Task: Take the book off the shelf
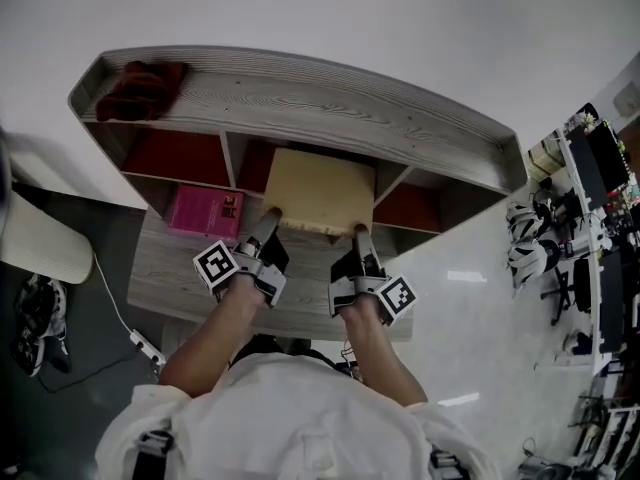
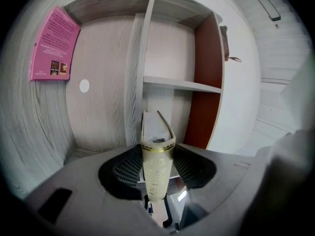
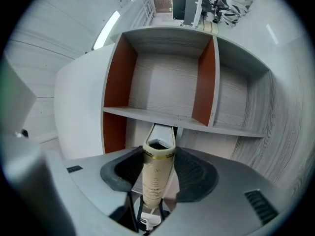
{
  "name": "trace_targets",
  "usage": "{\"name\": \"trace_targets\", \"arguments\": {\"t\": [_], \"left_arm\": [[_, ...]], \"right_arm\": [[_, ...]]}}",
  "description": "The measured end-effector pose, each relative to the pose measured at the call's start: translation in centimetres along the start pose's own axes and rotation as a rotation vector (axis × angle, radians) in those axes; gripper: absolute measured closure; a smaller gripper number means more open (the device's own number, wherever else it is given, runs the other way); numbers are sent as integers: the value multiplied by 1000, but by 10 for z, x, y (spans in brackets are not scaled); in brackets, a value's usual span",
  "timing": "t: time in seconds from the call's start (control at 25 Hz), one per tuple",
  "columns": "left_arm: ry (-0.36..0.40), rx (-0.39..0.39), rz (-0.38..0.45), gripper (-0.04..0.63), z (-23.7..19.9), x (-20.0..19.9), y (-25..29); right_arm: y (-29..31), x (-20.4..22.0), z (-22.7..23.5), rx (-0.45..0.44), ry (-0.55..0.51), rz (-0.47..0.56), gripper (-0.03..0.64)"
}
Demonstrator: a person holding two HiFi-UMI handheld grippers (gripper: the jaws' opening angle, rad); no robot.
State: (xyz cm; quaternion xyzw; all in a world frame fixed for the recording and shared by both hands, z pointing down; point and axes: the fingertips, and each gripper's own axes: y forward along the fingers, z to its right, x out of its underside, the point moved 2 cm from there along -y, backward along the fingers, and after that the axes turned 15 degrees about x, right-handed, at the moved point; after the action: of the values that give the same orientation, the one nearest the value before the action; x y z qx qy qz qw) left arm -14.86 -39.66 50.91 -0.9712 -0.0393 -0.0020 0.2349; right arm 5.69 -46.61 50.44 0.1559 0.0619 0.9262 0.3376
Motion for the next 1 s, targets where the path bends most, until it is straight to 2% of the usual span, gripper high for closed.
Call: {"name": "trace_targets", "arguments": {"t": [0.36,0.64,1.0], "left_arm": [[20,27,-13,390,21,7,-16],[62,44,16,391,45,29,-38],[109,63,59,391,83,86,-89]], "right_arm": [[-27,13,-4,-40,4,6,417],[-61,16,-6,-76,0,-25,417],[-137,15,4,-125,-20,-80,419]]}}
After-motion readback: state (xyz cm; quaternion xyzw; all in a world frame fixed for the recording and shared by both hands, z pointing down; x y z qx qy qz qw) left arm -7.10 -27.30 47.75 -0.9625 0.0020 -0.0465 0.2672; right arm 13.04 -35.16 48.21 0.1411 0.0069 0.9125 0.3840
